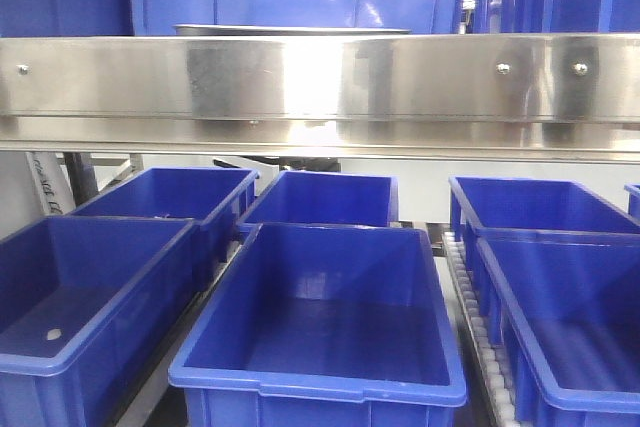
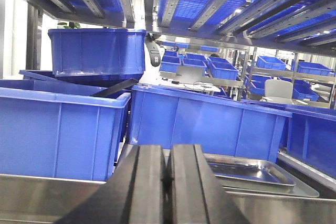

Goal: Stack silver trays without gaps

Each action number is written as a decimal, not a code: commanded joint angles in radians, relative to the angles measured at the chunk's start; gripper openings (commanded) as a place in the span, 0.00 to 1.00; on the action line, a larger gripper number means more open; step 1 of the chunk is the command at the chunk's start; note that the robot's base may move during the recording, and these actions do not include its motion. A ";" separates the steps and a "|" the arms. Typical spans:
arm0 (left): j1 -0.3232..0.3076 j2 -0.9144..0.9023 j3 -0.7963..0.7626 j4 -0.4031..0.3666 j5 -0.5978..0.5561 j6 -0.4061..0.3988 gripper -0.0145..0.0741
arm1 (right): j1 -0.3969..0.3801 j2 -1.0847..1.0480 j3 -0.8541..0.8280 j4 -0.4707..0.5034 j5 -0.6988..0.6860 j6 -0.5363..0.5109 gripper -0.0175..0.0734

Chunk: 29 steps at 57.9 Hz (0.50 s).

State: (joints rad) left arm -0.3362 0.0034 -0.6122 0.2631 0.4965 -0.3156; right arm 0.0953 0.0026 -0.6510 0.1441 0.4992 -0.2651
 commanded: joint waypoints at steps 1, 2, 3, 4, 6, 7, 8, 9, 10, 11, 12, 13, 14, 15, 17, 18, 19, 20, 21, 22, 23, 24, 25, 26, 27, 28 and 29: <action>0.004 -0.003 0.002 -0.006 -0.006 -0.008 0.14 | -0.084 -0.003 0.052 -0.043 -0.028 0.004 0.11; 0.004 -0.003 0.002 -0.006 -0.006 -0.008 0.14 | -0.097 -0.003 0.067 -0.041 -0.032 0.008 0.11; 0.004 -0.003 0.002 -0.006 -0.006 -0.008 0.14 | -0.117 -0.003 0.077 -0.039 -0.034 0.012 0.11; 0.004 -0.003 0.002 -0.006 -0.006 -0.008 0.14 | -0.130 -0.003 0.093 -0.031 -0.036 0.014 0.11; 0.004 -0.003 0.002 -0.006 -0.006 -0.008 0.14 | -0.160 -0.003 0.119 -0.018 -0.037 0.020 0.11; 0.004 -0.003 0.002 -0.006 -0.006 -0.008 0.14 | -0.177 -0.003 0.134 -0.013 -0.038 0.029 0.11; 0.004 -0.003 0.002 -0.006 -0.006 -0.008 0.14 | -0.192 -0.003 0.151 -0.005 -0.041 0.037 0.11; 0.004 -0.003 0.002 -0.006 -0.006 -0.008 0.14 | -0.206 -0.003 0.162 0.000 -0.043 0.043 0.11; 0.004 -0.003 0.002 -0.006 -0.006 -0.008 0.14 | -0.215 -0.003 0.179 0.002 -0.046 0.048 0.11; 0.004 -0.003 0.002 -0.006 -0.006 -0.008 0.14 | -0.226 -0.003 0.191 0.002 -0.051 0.056 0.11; 0.004 -0.003 0.002 -0.006 -0.006 -0.008 0.14 | -0.237 -0.003 0.209 0.005 -0.058 0.064 0.11; 0.004 -0.003 0.002 -0.006 -0.006 -0.008 0.14 | -0.244 -0.003 0.221 0.006 -0.065 0.069 0.11; 0.004 -0.003 0.002 -0.006 -0.006 -0.008 0.14 | -0.253 -0.003 0.240 0.009 -0.077 0.076 0.11; 0.004 -0.003 0.002 -0.006 -0.006 -0.008 0.14 | -0.258 -0.003 0.254 0.011 -0.087 0.081 0.11; 0.004 -0.003 0.002 -0.006 -0.006 -0.008 0.14 | -0.269 -0.003 0.286 0.010 -0.116 0.096 0.11; 0.004 -0.003 0.002 -0.006 -0.006 -0.008 0.14 | -0.274 -0.003 0.306 0.010 -0.137 0.111 0.11; 0.004 -0.003 0.002 -0.006 -0.006 -0.008 0.14 | -0.277 -0.003 0.327 0.010 -0.163 0.128 0.11; 0.004 -0.003 0.002 -0.006 -0.006 -0.008 0.14 | -0.276 -0.003 0.348 0.010 -0.190 0.137 0.11; 0.004 -0.003 0.002 -0.006 -0.006 -0.008 0.14 | -0.276 -0.003 0.361 0.010 -0.208 0.151 0.11; 0.004 -0.003 0.002 -0.006 -0.006 -0.008 0.14 | -0.276 -0.003 0.380 0.010 -0.234 0.161 0.11; 0.004 -0.003 0.002 -0.006 -0.006 -0.008 0.14 | -0.276 -0.003 0.393 0.010 -0.250 0.173 0.11; 0.004 -0.003 0.002 -0.004 -0.006 -0.008 0.14 | -0.276 -0.003 0.410 0.010 -0.271 0.180 0.11; 0.004 -0.003 0.002 -0.004 -0.006 -0.008 0.14 | -0.276 -0.003 0.427 0.010 -0.284 0.186 0.11; 0.004 -0.003 0.002 -0.004 -0.006 -0.008 0.14 | -0.276 -0.003 0.437 0.010 -0.299 0.186 0.11; 0.004 -0.003 0.002 -0.004 -0.006 -0.008 0.14 | -0.276 -0.003 0.451 0.010 -0.306 0.186 0.11; 0.004 -0.003 0.002 -0.004 -0.006 -0.008 0.14 | -0.276 -0.003 0.459 0.010 -0.312 0.186 0.11; 0.004 -0.003 0.002 -0.004 -0.006 -0.008 0.14 | -0.276 -0.003 0.471 0.010 -0.315 0.186 0.11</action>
State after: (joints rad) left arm -0.3362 0.0034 -0.6122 0.2631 0.4965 -0.3156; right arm -0.1755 0.0044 -0.2230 0.1550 0.2665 -0.0994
